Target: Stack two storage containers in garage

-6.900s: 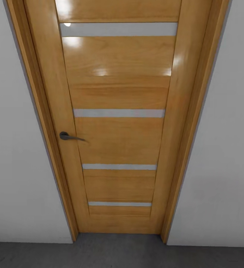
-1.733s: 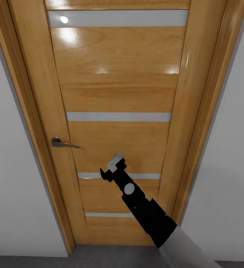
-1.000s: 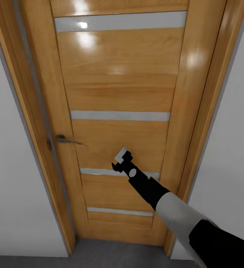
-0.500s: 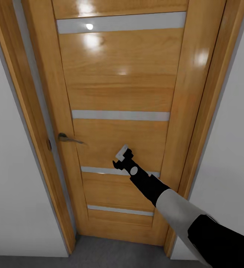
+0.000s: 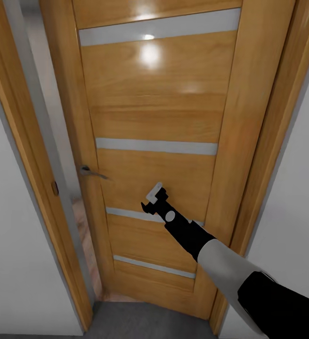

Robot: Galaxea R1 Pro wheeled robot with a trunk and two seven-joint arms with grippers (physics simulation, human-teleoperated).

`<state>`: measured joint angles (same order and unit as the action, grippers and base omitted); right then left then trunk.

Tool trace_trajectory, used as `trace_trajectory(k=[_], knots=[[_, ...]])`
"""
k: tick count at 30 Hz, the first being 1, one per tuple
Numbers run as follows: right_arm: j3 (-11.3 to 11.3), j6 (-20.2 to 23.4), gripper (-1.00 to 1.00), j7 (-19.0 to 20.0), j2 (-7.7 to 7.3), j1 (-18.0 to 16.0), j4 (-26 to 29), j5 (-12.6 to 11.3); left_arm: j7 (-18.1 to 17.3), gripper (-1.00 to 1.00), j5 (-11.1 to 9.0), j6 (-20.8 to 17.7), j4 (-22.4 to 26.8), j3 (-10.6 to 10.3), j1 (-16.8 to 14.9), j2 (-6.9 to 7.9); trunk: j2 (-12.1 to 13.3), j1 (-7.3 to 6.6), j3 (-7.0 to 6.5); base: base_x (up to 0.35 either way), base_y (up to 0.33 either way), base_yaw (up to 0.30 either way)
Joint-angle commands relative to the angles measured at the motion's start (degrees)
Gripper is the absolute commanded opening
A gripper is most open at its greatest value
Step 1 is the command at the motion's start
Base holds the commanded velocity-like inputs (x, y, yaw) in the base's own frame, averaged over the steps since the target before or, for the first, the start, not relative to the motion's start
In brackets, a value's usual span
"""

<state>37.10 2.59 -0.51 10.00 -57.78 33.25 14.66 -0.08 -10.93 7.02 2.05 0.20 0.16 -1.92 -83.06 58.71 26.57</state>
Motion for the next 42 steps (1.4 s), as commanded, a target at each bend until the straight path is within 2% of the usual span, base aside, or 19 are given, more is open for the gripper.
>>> trace_trajectory(k=[1,21,31,42], knots=[[0.1,0.3,1.0,-0.2,0.0,-0.1,0.1,0.7,0.0,1.0,-0.3,0.1,0.1,0.0,0.0,-0.01,0.0,0.01,0.04,0.106,0.0,0.0],[0.2,0.7,1.0,-0.2,0.0,-0.1,0.1,0.6,0.0,1.0,-0.5,0.2,0.1,0.1,0.0,-0.01,0.0,0.01,0.04,0.114,0.051,0.0],[0.2,0.7,1.0,-0.2,0.0,-0.1,-0.1,0.6,0.0,1.0,-0.6,0.2,0.1,0.1,0.0,-0.04,0.0,0.01,0.04,0.018,0.0,0.0],[0.1,1.0,1.0,-0.2,0.0,-0.1,-2.9,0.5,0.0,1.0,-0.4,0.2,0.1,-0.1,0.0,-0.17,0.0,0.01,0.04,0.0,0.0,0.0]])
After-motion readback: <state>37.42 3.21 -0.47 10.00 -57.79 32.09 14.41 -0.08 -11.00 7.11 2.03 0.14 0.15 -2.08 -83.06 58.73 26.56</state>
